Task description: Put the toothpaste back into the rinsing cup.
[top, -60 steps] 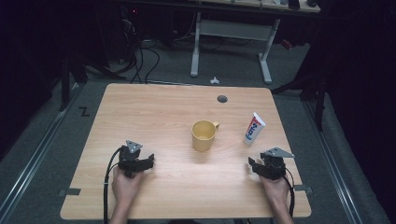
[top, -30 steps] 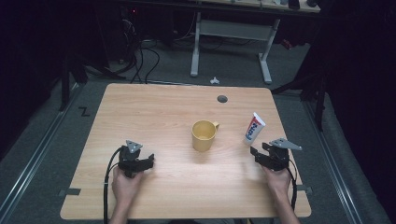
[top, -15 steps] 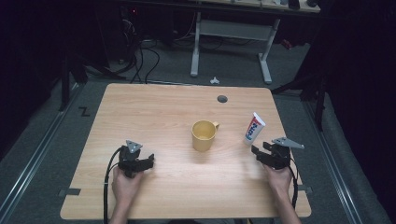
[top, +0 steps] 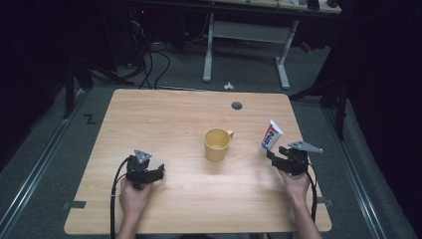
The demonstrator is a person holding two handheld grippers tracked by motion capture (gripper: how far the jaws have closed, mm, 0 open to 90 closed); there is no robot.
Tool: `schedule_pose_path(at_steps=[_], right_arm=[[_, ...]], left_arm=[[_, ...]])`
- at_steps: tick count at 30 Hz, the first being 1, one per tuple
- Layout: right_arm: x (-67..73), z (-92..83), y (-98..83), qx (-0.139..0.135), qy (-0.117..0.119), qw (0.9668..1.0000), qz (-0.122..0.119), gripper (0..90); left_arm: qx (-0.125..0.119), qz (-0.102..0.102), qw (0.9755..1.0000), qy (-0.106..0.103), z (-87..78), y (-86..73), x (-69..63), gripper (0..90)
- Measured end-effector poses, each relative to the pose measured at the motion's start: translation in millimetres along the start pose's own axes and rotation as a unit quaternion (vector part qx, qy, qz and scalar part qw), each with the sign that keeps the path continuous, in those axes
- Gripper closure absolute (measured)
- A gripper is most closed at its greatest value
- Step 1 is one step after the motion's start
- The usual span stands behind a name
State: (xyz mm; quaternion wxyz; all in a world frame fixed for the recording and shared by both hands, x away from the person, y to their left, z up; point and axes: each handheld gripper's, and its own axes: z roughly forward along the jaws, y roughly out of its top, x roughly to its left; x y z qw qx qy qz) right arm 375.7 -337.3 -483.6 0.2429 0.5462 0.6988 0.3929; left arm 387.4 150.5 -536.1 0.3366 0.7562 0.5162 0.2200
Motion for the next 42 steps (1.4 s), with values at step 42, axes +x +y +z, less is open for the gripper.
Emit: schedule_pose_path(at_steps=[42], right_arm=[[1.0, 29.1, 46.6, -0.004, -0.006, 1.0000, 0.005, 48.2]], left_arm=[[0.000, 0.000, 1.0000, -0.001, 0.0, 0.0, 0.2, 22.6]])
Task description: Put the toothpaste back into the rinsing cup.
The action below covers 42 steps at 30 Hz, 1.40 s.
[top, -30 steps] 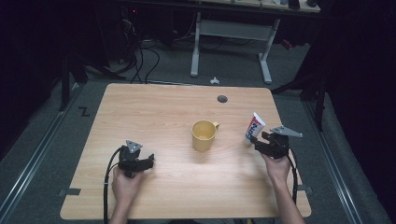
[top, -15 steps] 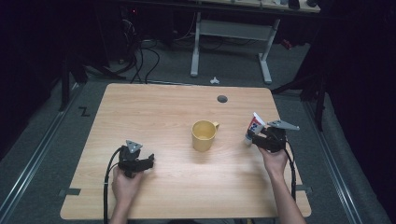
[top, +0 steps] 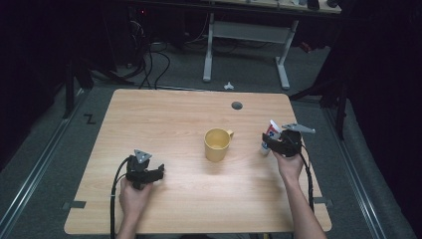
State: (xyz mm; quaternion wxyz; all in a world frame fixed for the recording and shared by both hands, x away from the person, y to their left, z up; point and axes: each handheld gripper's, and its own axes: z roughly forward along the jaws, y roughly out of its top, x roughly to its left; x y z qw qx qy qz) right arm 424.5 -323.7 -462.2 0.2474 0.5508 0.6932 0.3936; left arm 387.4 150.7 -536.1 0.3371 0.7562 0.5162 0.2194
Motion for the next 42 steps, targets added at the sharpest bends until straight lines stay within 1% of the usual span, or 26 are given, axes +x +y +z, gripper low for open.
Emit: schedule_pose_path(at_steps=[6, 10, 13, 18, 20, 23, 30, 34, 42], right_arm=[[-1.9, 4.8, -1.5, 0.007, -0.002, 1.0000, 0.001, 51.4], [-2.3, 6.6, -2.2, 0.010, -0.008, 0.9999, -0.009, 55.4], [-2.7, 6.8, -2.8, 0.013, -0.013, 0.9998, -0.010, 58.6], [-1.6, 6.8, -3.2, 0.013, -0.014, 0.9997, -0.017, 62.1], [-1.3, 6.6, -3.1, 0.012, -0.014, 0.9996, -0.022, 63.1], [-2.2, 6.4, -3.1, 0.012, -0.008, 0.9997, -0.021, 63.9], [-0.7, 6.1, -3.5, 0.007, -0.014, 0.9994, -0.031, 65.3], [0.5, 5.1, -3.9, 0.002, -0.004, 0.9997, -0.025, 65.7], [4.7, 3.9, -3.3, 0.004, 0.014, 0.9994, -0.031, 66.1]], left_arm=[[0.000, 0.000, 1.0000, 0.000, 0.0, 0.0, 0.0, 22.6], [0.000, 0.000, 1.0000, 0.000, 0.0, 0.0, 0.0, 22.6], [0.000, 0.000, 1.0000, 0.000, 0.0, 0.0, -0.1, 22.6], [0.000, 0.000, 1.0000, 0.000, 0.0, 0.0, -0.1, 22.6], [0.000, 0.000, 1.0000, 0.000, 0.0, 0.0, 0.0, 22.6], [0.000, 0.000, 1.0000, 0.000, 0.0, 0.0, -0.1, 22.6], [0.000, -0.001, 1.0000, -0.001, 0.0, 0.0, 0.1, 22.6], [0.000, -0.001, 1.0000, -0.001, 0.0, 0.0, 0.1, 22.6], [-0.001, -0.002, 1.0000, -0.001, 0.0, -0.1, 0.3, 22.5]])
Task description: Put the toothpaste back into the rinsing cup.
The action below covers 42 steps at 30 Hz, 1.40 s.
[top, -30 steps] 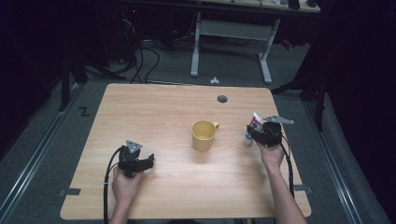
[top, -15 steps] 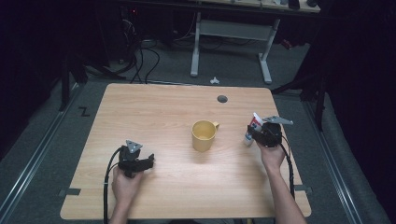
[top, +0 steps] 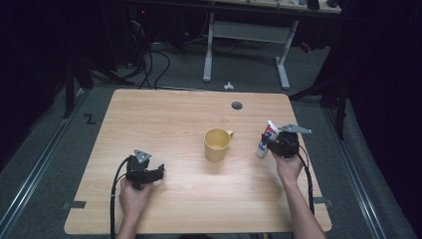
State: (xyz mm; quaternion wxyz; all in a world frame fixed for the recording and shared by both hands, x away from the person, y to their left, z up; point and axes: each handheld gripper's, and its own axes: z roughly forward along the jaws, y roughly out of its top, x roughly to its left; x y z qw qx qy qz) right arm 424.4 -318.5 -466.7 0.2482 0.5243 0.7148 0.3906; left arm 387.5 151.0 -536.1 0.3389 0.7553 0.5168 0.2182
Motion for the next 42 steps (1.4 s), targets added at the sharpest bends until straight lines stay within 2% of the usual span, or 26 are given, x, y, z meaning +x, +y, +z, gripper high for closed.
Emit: schedule_pose_path(at_steps=[42], right_arm=[[9.9, -17.9, 5.6, -0.005, 0.049, 0.9987, -0.017, 66.8]], left_arm=[[0.001, 0.002, 1.0000, 0.001, 0.1, 0.1, -0.4, 22.6]])
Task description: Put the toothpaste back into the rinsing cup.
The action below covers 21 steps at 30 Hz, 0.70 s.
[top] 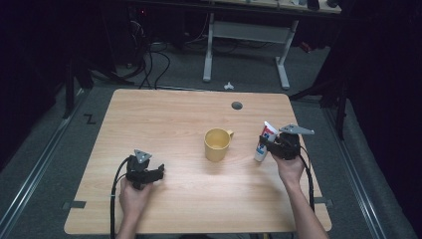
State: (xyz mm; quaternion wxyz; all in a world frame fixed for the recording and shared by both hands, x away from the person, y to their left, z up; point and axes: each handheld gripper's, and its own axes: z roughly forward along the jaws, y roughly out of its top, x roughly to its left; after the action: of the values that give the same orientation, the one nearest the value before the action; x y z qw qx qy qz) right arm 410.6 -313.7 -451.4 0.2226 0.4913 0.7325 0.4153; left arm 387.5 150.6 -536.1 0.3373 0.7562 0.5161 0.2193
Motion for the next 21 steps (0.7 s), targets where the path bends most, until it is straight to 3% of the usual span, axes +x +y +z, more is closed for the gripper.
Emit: schedule_pose_path(at_steps=[21], right_arm=[[6.9, -8.0, 3.7, -0.007, 0.019, 0.9998, -0.008, 67.1]], left_arm=[[0.000, 0.000, 1.0000, 0.000, 0.0, 0.0, 0.0, 22.6]])
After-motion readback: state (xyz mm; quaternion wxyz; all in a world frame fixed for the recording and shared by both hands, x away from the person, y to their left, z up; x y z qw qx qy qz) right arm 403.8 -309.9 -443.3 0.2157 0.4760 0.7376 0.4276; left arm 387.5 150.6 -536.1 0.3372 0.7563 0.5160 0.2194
